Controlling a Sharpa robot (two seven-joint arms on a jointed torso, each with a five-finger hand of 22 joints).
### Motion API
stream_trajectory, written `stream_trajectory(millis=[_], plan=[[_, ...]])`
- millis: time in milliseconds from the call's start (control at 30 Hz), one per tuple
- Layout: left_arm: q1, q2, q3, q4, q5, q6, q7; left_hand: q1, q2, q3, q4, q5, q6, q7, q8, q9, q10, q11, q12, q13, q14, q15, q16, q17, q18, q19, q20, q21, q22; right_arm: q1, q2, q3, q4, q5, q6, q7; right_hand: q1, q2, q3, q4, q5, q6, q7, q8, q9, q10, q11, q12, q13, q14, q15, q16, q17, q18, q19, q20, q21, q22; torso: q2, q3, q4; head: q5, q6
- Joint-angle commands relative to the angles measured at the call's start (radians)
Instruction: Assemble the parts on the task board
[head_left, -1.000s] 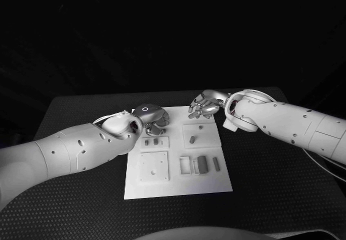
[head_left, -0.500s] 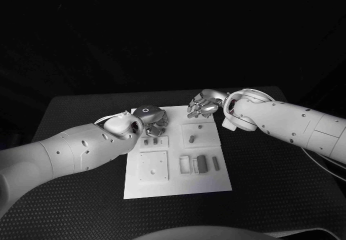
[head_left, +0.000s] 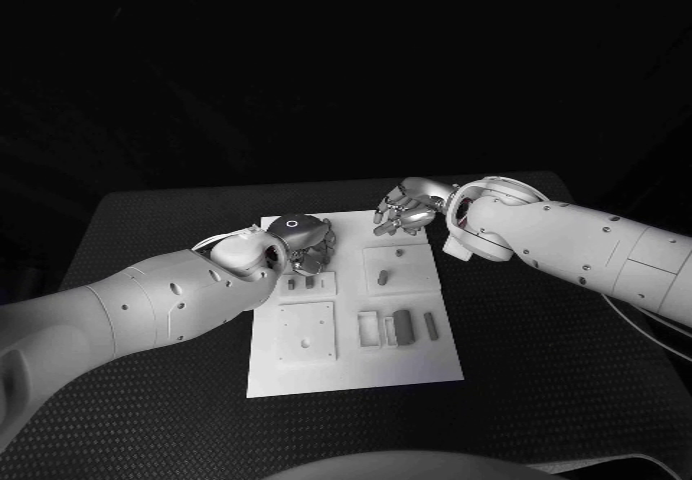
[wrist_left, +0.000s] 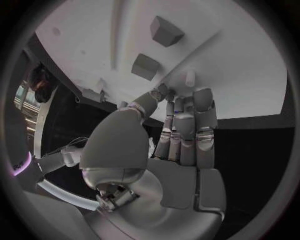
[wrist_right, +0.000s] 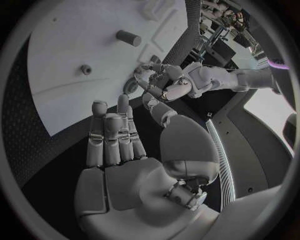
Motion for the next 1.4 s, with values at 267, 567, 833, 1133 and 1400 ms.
stream_trajectory(millis=[267,567,833,1133,1400], plan=[[-0.002,0.008,0.001,-0.017,-0.006,0.001,0.004,-0.003,0.019,0.007,0.002,0.006,0.009,0.005,0.006,-0.003,0.013,-0.002,-0.001,0.003,0.006,-0.002,0.005,0.001,0.107,-0.001,0.002,0.009,0.025,0.0,-0.001,0.0,0.003,0.0,0.001,0.009,-0.006,-0.003,0.0,0.001,0.004,0.008,0.017,-0.003,0.001,-0.005,0.005,0.007,0.001,-0.004,-0.003,-0.001,-0.001,0.013,0.001,-0.003,-0.002,0.017,-0.001,-0.0003,0.001,-0.004,-0.001],[-0.004,0.013,0.001,-0.023,-0.005,0.009,0.008,-0.008,0.026,0.009,0.006,0.007,0.014,0.007,0.008,-0.004,0.021,-0.002,-0.001,0.005,0.006,-0.002,0.006,0.001,0.106,-0.002,0.001,0.013,0.025,0.0,0.0,0.0,0.003,0.0,0.002,0.01,-0.006,-0.003,0.0,0.001,0.004,0.008,0.017,-0.003,0.001,-0.005,0.005,0.007,0.001,-0.004,-0.003,-0.001,-0.001,0.013,0.001,-0.003,-0.002,0.017,-0.001,-0.0005,0.0013,-0.005,-0.002],[-0.005,0.017,0.001,-0.021,-0.001,0.013,0.012,-0.012,0.027,0.01,0.007,0.006,0.018,0.008,0.01,-0.005,0.029,-0.003,-0.001,0.007,0.006,-0.003,0.007,0.002,0.106,-0.002,0.001,0.016,0.025,0.0,0.0,0.0,0.003,0.0,0.002,0.01,-0.006,-0.003,0.0,0.001,0.004,0.008,0.017,-0.003,0.001,-0.005,0.005,0.007,0.001,-0.004,-0.003,-0.001,-0.001,0.013,0.001,-0.003,-0.002,0.017,-0.001,-0.0002,0.0012,-0.006,-0.002],[-0.005,0.019,0.001,-0.021,-0.001,0.021,0.015,-0.018,0.032,0.011,0.008,0.006,0.029,0.009,0.016,-0.005,0.044,-0.004,0.001,0.011,0.006,-0.004,0.008,0.002,0.105,-0.004,0.0,0.021,0.024,0.0,0.0,0.0,0.003,0.0,0.002,0.01,-0.006,-0.003,0.0,0.001,0.004,0.009,0.017,-0.003,0.002,-0.005,0.005,0.007,0.001,-0.004,-0.003,-0.001,-0.001,0.013,0.001,-0.003,-0.002,0.017,-0.001,0.0001,0.0017,-0.008,-0.004],[-0.006,0.022,0.001,-0.021,-0.001,0.027,0.014,-0.021,0.04,0.014,0.008,0.007,0.044,0.007,0.023,-0.005,0.06,-0.007,0.003,0.015,0.006,-0.007,0.009,0.001,0.104,-0.006,-0.002,0.025,0.024,0.0,0.001,0.0,0.003,0.0,0.003,0.01,-0.006,-0.003,0.0,0.001,0.004,0.009,0.017,-0.003,0.002,-0.005,0.005,0.007,0.001,-0.004,-0.003,-0.001,-0.001,0.013,0.001,-0.003,-0.002,0.017,-0.001,-0.0003,0.0014,-0.008,-0.004]])
